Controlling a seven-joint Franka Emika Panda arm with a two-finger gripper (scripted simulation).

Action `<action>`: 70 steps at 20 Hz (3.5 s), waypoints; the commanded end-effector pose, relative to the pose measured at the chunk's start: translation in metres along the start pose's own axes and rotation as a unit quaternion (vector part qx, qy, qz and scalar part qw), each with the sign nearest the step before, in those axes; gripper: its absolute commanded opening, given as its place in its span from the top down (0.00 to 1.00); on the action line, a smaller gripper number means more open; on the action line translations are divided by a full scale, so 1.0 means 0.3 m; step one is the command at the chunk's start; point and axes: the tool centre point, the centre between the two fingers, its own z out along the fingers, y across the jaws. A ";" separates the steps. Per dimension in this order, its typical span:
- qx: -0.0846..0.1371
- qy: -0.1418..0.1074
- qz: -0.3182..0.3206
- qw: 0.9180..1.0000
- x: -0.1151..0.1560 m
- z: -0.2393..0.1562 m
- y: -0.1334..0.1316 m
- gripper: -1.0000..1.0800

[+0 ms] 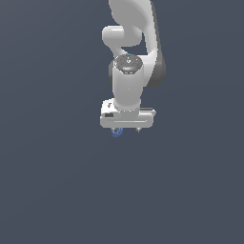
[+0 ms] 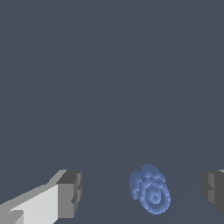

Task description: Pick up the object and move it to a goal position.

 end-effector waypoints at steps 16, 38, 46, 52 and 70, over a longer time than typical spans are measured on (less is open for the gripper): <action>-0.011 -0.002 0.001 1.000 -0.004 -0.016 0.059 0.04; -0.007 -0.002 -0.190 0.982 -0.206 0.202 0.145 0.04; -0.005 -0.001 -0.253 0.967 -0.283 0.263 0.161 0.04; -0.003 -0.001 -0.272 0.962 -0.308 0.280 0.164 0.04; -0.003 -0.001 -0.274 0.962 -0.313 0.435 0.165 0.04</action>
